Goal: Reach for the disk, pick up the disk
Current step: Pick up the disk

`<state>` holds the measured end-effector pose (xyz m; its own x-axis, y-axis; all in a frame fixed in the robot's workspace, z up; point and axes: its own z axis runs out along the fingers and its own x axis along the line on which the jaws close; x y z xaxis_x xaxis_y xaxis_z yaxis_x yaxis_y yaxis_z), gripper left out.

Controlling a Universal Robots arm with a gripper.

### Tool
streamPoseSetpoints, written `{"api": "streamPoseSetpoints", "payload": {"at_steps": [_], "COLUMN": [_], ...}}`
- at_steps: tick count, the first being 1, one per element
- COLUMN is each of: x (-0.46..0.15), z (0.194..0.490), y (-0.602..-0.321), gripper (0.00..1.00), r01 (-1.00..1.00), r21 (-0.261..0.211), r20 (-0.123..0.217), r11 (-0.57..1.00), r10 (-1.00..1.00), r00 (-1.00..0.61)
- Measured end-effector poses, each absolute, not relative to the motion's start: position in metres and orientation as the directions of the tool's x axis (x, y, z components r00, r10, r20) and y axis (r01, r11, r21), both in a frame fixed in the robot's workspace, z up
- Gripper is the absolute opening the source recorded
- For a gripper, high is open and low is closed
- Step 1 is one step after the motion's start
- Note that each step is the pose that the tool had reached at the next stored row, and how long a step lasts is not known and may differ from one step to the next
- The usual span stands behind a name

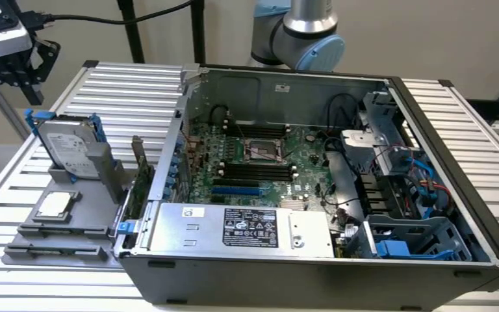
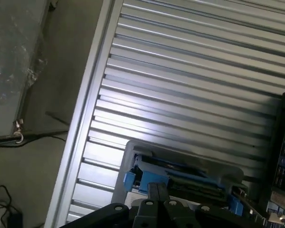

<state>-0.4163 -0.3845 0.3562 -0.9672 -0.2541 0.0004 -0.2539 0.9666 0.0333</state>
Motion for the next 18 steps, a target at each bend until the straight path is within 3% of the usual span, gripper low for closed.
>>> {"api": "streamPoseSetpoints", "payload": {"at_steps": [18], "x": [-0.4163], "z": [0.3562], "y": [-0.3846], "gripper": [0.11], "r01": [-0.552], "r21": [0.033], "r20": [0.000], "r11": [0.833], "r10": [-0.553], "r00": [-0.833]}}
